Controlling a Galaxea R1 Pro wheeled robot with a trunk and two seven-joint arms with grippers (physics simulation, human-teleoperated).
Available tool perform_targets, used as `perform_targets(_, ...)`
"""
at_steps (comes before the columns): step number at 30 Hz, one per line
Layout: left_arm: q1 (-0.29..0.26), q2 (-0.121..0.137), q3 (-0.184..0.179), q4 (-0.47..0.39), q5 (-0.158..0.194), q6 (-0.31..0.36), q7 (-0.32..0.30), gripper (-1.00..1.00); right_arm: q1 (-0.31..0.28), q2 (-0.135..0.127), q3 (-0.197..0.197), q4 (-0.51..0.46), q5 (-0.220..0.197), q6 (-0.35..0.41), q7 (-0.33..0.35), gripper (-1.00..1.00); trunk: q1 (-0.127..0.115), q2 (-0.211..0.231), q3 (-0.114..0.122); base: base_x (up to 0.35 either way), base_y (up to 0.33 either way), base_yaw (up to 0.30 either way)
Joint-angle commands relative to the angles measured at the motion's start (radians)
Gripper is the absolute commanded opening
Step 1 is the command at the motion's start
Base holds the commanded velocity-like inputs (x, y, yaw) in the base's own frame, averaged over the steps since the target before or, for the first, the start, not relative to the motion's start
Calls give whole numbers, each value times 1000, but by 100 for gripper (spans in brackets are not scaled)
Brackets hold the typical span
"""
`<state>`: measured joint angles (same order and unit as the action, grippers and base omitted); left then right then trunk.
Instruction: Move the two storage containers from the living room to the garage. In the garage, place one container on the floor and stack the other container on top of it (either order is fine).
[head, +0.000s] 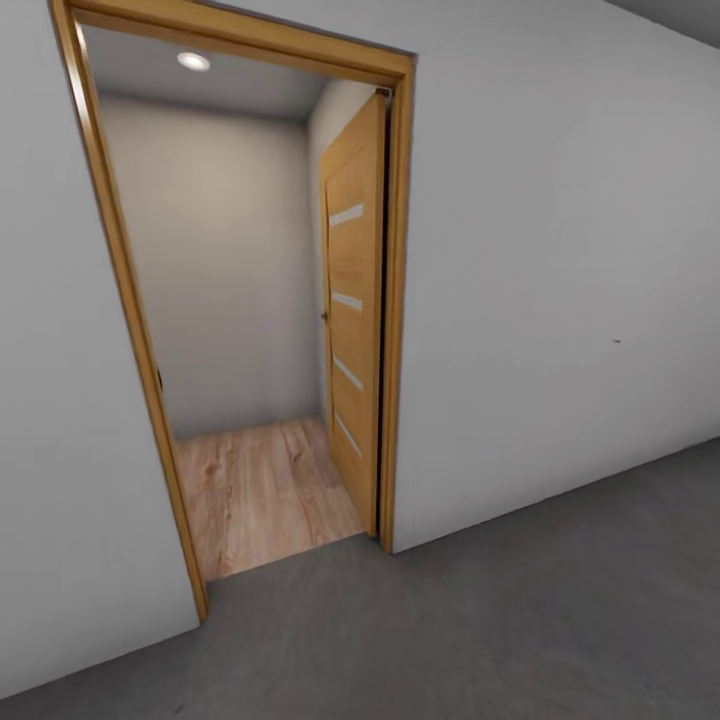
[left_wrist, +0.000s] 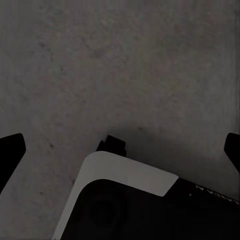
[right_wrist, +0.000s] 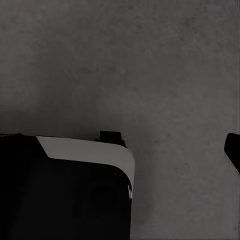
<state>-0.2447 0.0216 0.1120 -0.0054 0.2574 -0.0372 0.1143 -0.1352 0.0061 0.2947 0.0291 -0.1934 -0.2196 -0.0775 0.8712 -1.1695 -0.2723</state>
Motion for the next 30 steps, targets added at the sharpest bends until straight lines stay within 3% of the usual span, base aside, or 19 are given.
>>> perform_targets(1,-1,0,8,1,0,-4,1,100,-1,0,10,3,-7,-6,1,100,1,-1,-1,320,0,0)
perform_targets(12,-1,0,8,1,1,-5,1,100,-1,-2,17,3,-2,-4,8,100,1,-1,-1,320,0,49)
perform_targets(30,-1,0,8,1,4,-7,1,100,-1,-2,16,2,-6,-3,5,100,1,-1,-1,320,0,253)
